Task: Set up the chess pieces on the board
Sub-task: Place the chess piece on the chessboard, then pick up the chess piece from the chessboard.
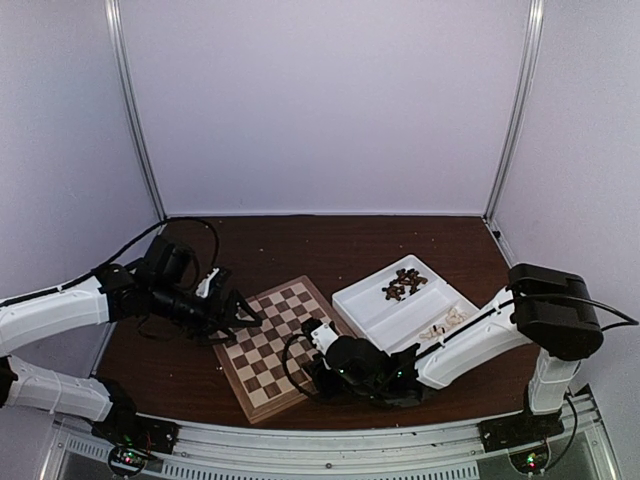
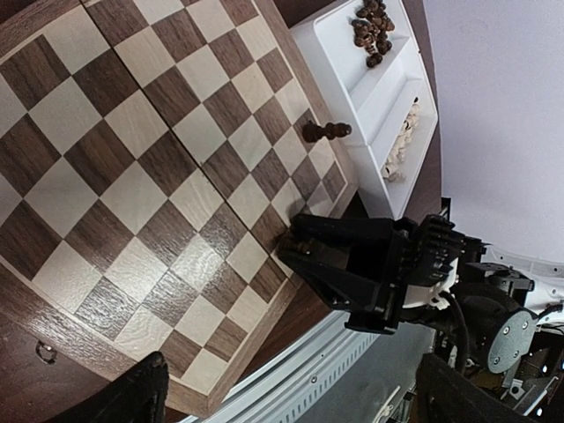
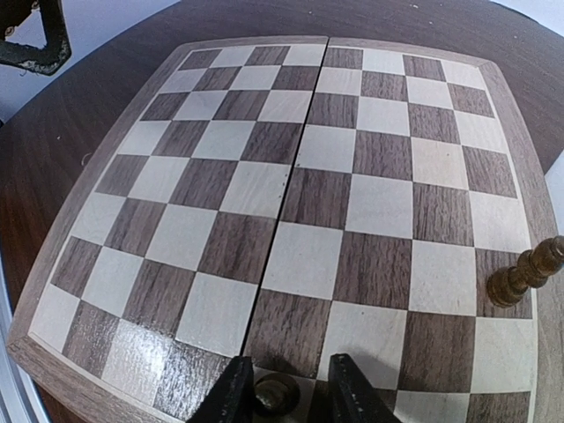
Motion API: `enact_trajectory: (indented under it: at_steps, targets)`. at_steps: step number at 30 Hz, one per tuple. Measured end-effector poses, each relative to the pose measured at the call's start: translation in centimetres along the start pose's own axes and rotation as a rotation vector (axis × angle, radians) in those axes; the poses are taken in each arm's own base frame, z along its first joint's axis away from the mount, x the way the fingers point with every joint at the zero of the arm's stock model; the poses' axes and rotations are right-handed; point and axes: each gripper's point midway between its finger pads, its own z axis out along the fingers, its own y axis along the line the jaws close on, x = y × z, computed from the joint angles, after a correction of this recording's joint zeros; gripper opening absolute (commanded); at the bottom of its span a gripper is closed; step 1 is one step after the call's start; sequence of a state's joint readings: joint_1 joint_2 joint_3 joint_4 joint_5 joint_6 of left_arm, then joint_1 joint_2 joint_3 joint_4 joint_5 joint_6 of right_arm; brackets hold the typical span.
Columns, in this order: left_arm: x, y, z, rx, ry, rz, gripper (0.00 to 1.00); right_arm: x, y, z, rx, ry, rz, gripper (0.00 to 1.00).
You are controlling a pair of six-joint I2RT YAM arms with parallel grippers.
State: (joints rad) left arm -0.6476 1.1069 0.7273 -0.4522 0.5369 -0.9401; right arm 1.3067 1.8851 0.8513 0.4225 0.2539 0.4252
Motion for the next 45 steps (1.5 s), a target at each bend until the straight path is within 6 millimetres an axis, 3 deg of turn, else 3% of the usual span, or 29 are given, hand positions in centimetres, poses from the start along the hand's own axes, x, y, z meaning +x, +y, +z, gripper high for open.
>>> enact_trajectory:
  at_steps: [3,8,14,25,30,37,45]
  targets:
    - [0.1,0.0,-0.1,-0.003,0.001,-0.001,0.98,0.0,-0.1,0.0,0.006,-0.001,0.0,0.32]
    - [0.2,-0.1,-0.5,0.001,-0.005,0.002,0.98,0.0,-0.2,-0.1,0.011,0.001,-0.005,0.47]
    - [0.2,-0.5,-0.9,0.012,-0.019,0.013,0.98,-0.8,0.0,-0.6,0.012,-0.004,-0.016,0.33]
    - [0.4,-0.3,-1.1,0.014,-0.023,0.014,0.98,-1.1,0.2,-0.8,0.01,-0.004,-0.031,0.24]
    - [0.6,-0.2,-1.1,0.012,-0.021,0.012,0.98,-1.3,0.3,-0.8,0.009,-0.004,-0.03,0.13]
    - [0.7,0.0,-1.0,0.009,-0.018,0.01,0.98,-1.5,0.2,-1.0,0.023,-0.013,-0.03,0.11]
    - [0.8,0.2,-1.0,0.006,-0.02,0.01,0.98,-3.3,-1.1,-3.2,0.062,-0.068,-0.014,0.1]
